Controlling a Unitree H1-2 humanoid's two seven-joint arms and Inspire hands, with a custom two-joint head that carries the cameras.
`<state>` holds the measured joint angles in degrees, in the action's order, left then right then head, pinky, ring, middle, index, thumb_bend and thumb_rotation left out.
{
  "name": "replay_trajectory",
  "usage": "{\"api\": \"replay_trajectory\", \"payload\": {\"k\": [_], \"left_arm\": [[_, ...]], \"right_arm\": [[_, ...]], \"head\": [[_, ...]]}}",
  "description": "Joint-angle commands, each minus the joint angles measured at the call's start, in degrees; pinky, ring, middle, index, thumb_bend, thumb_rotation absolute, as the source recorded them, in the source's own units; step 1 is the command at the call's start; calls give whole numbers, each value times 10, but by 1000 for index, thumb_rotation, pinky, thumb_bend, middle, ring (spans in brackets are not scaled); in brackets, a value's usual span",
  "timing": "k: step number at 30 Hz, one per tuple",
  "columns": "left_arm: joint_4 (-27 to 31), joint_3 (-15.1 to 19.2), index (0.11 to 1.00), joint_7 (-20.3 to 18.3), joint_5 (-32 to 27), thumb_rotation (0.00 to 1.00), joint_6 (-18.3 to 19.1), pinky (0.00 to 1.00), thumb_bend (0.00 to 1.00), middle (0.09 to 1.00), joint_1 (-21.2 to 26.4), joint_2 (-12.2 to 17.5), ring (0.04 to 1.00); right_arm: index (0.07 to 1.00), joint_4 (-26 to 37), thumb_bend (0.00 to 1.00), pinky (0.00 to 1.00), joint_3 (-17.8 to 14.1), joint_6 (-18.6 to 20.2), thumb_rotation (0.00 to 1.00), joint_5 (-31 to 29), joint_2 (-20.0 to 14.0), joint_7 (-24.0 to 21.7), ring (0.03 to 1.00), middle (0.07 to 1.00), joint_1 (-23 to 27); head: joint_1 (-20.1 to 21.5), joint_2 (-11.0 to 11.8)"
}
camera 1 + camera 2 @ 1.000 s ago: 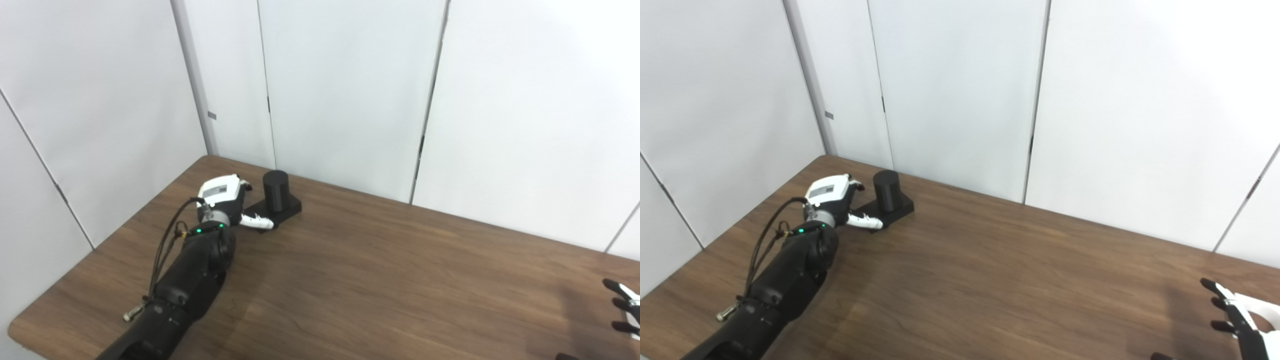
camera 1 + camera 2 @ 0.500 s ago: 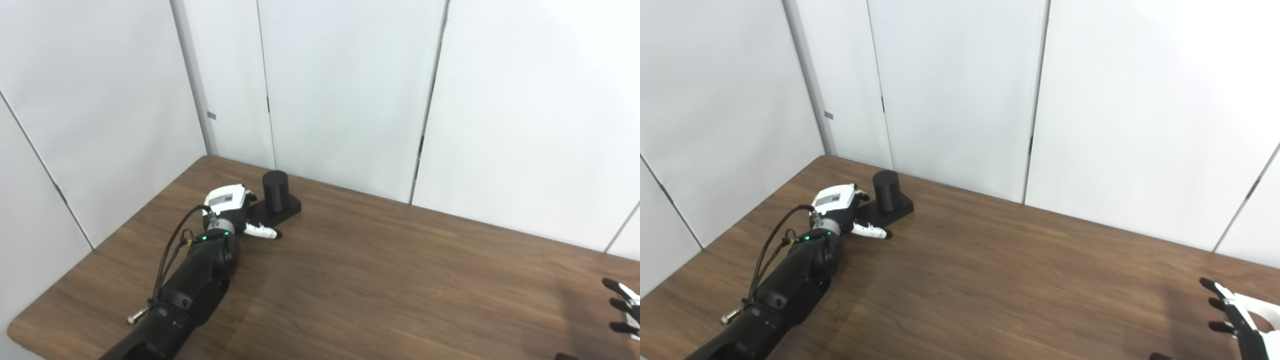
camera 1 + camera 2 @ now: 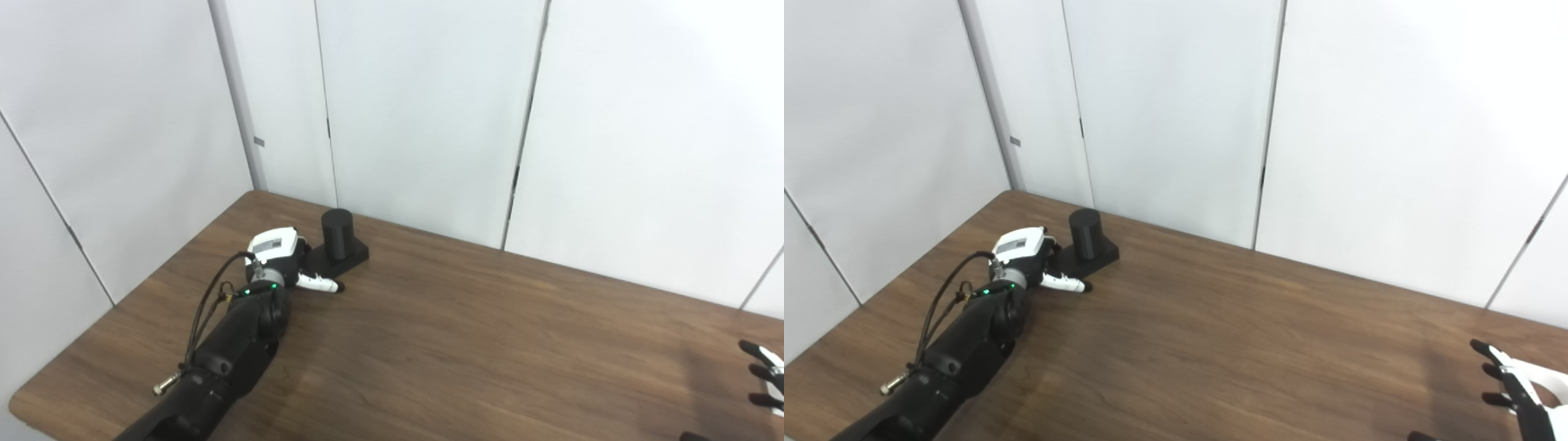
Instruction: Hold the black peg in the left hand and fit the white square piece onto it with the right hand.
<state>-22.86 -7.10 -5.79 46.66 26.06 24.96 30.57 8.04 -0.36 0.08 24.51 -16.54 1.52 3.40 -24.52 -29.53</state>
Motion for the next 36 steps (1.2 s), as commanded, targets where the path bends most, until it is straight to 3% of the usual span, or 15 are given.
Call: {"api": "replay_trajectory", "payload": {"k": [1, 4, 7, 8, 10, 13, 19, 24, 30, 36], "left_arm": [[-2, -2, 643, 9, -7, 378, -14, 986, 827, 954, 21, 26, 1000], [1, -3, 609, 9, -25, 333, -31, 984, 787, 940, 15, 30, 1000], [1, -7, 558, 13, -38, 227, -49, 881, 751, 905, 10, 34, 972], [-2, -9, 524, 14, -39, 152, -54, 862, 635, 895, 9, 34, 962], [-5, -16, 495, 15, -40, 88, -58, 835, 539, 880, 9, 36, 945], [-7, -17, 488, 16, -56, 71, -66, 793, 517, 850, 8, 34, 914], [9, -9, 481, 10, -106, 55, -97, 800, 523, 813, -5, 30, 869], [22, -10, 483, 2, -145, 54, -165, 834, 523, 836, -19, 34, 893], [16, -53, 487, 3, -133, 62, -283, 846, 523, 838, -20, 56, 894], [12, -84, 485, -7, -127, 65, -346, 885, 524, 829, -17, 63, 898]], "right_arm": [[865, 25, 735, 700, -8, -4, 212, -3, -5, 3, 851, 910, 10], [865, 29, 733, 694, -9, -1, 201, -4, -6, 1, 846, 909, 8], [866, 31, 725, 707, -9, 0, 190, -4, -7, 0, 852, 911, 7], [865, 31, 726, 704, -10, 1, 191, -4, -7, 0, 850, 909, 6], [863, 32, 727, 697, -10, 1, 187, -5, -7, 0, 845, 908, 6], [861, 35, 723, 684, -12, 3, 200, -9, -7, -2, 838, 910, 5], [862, 38, 710, 681, -12, 6, 194, -9, -7, -3, 833, 910, 4], [858, 37, 708, 721, -12, 4, 205, -3, -6, 1, 859, 911, 4], [859, 38, 705, 716, -12, 4, 214, -5, -6, 0, 853, 910, 4], [856, 45, 705, 718, -9, 11, 197, 1, -4, -1, 854, 906, 6]], "head": [[1, 0], [1, -3], [1, -4], [1, -4], [1, -6], [1, -8], [2, -9], [3, -11], [6, -12], [15, -16]]}}
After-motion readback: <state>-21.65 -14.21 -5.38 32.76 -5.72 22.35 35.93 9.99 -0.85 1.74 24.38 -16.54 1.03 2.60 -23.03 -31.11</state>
